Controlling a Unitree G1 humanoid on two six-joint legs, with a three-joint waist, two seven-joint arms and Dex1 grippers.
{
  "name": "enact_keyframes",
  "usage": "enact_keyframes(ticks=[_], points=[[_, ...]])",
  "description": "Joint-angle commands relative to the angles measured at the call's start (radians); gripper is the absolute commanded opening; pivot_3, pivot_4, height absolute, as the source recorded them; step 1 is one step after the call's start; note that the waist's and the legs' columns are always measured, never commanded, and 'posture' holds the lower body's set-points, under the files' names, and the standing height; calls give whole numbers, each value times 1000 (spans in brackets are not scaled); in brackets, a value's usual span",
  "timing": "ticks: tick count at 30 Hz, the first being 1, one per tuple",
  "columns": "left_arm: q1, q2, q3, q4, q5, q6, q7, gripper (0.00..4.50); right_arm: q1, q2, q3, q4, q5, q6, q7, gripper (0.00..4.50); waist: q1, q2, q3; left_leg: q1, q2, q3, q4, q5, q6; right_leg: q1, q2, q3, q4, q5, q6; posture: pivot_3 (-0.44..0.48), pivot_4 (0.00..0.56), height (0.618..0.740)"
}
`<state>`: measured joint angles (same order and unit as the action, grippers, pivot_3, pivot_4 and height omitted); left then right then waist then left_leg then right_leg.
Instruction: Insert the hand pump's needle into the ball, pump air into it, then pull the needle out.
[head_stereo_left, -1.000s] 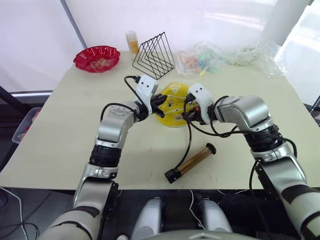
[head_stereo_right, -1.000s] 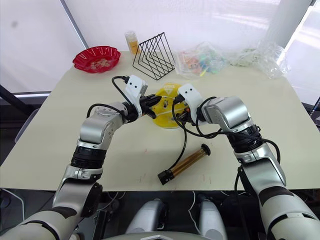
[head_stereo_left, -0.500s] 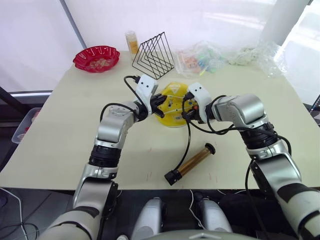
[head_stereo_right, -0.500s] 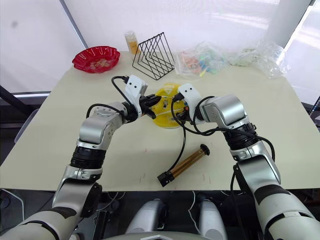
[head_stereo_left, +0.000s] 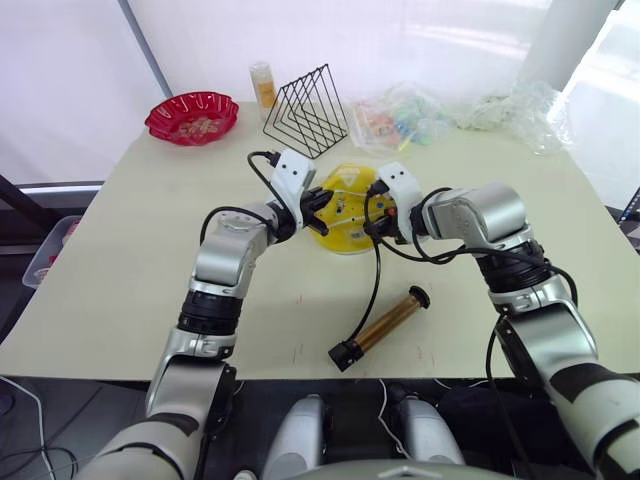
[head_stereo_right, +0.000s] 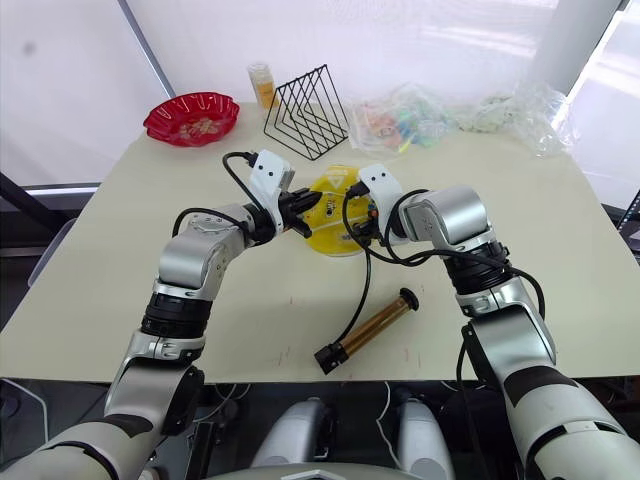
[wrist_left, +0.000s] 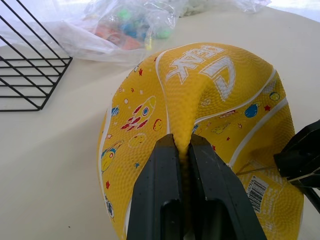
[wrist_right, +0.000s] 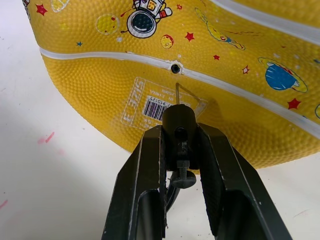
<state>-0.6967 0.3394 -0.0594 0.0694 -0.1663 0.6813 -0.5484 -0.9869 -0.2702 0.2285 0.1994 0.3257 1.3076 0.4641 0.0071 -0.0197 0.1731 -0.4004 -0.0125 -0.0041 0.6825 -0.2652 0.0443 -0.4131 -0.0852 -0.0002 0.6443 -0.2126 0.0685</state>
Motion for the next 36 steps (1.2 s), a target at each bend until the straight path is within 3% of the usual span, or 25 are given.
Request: enact_keyframes(ticks=[1, 17, 36], points=[[12, -5, -26, -1, 5, -9, -7, 13, -44, -10, -35, -33, -5, -11, -3, 404, 0, 0, 0, 0, 0, 0, 0, 0, 0, 0, 0, 0, 0, 0, 0, 0, 150, 737], [9, -10, -26, 31, 27, -39, -3, 13, -52, -20, -28, -100, 20, 46, 19, 404, 3, 0, 0, 0, 0, 0, 0, 0, 0, 0, 0, 0, 0, 0, 0, 0, 150, 737], [13, -11, -24, 30, 26, -45, -7, 13, -24, 6, 15, -31, -26, -4, 7, 404, 3, 0, 0, -1, 0, 0, 0, 0, 0, 0, 0, 0, 0, 0, 0, 0, 150, 737]])
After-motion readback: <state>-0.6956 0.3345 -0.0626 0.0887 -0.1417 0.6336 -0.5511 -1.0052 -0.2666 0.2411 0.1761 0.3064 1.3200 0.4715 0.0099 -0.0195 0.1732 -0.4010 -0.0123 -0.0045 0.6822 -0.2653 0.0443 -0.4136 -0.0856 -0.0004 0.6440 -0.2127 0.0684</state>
